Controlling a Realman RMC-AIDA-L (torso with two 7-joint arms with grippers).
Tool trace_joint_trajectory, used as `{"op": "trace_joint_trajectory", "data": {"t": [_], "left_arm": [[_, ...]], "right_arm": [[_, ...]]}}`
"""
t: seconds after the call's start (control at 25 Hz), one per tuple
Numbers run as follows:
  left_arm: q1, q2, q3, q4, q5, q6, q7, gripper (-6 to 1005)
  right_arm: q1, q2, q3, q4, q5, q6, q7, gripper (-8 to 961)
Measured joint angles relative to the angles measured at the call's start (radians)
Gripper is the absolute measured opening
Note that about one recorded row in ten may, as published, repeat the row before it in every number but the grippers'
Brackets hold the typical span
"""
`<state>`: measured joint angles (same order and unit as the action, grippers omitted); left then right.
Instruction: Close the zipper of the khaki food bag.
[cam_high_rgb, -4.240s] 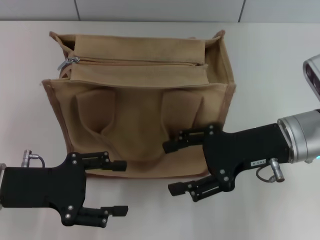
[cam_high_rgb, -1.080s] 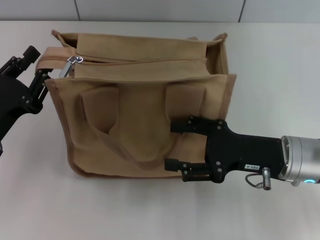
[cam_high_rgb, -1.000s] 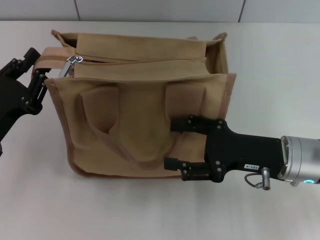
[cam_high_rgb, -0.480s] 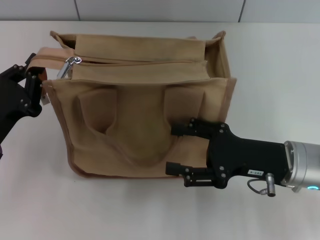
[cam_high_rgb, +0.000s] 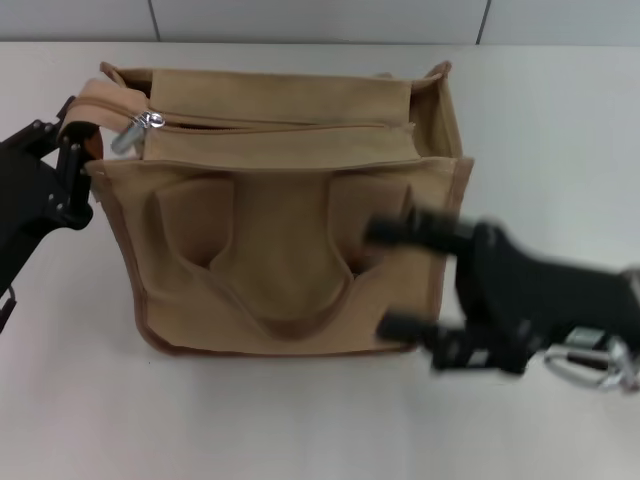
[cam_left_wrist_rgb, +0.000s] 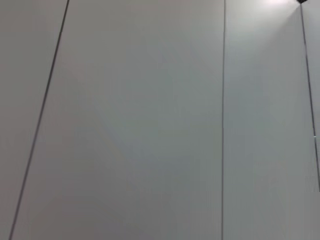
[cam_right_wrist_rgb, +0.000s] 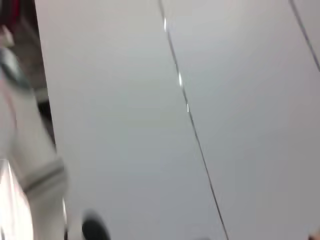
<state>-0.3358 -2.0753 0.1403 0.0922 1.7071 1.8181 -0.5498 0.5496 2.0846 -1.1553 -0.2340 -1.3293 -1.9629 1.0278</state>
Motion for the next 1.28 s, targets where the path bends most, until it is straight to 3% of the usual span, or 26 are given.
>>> {"op": "trace_joint_trajectory", "data": {"t": [0.04, 0.16, 0.2, 0.4, 0.84, 1.28], "left_arm": [[0.000, 0.000, 0.000, 0.000, 0.000, 0.000, 0.000, 27], [-0.011, 0.000, 0.002, 0.000, 0.003, 0.018, -0.001, 29], [-0.018, 0.000, 0.003, 0.000, 0.004, 0.032, -0.001, 30], [-0.039, 0.000, 0.005, -0.003, 0.005, 0.074, -0.002, 33], [-0.075, -0.003, 0.027, -0.005, 0.006, 0.118, -0.040, 39], [-0.121, -0.005, 0.067, -0.023, 0.006, 0.101, -0.042, 46]], "right_arm": [[0.000, 0.000, 0.000, 0.000, 0.000, 0.000, 0.000, 820], [0.055, -0.001, 0.001, -0.039, 0.064, 0.019, 0.244, 820], [0.115, 0.002, 0.001, -0.049, 0.067, 0.034, 0.399, 820], [0.217, 0.006, -0.025, -0.022, 0.067, 0.156, 0.612, 819], [0.200, 0.008, -0.038, 0.000, 0.094, 0.309, 0.566, 819], [0.259, 0.008, -0.070, 0.006, 0.095, 0.384, 0.580, 819]]}}
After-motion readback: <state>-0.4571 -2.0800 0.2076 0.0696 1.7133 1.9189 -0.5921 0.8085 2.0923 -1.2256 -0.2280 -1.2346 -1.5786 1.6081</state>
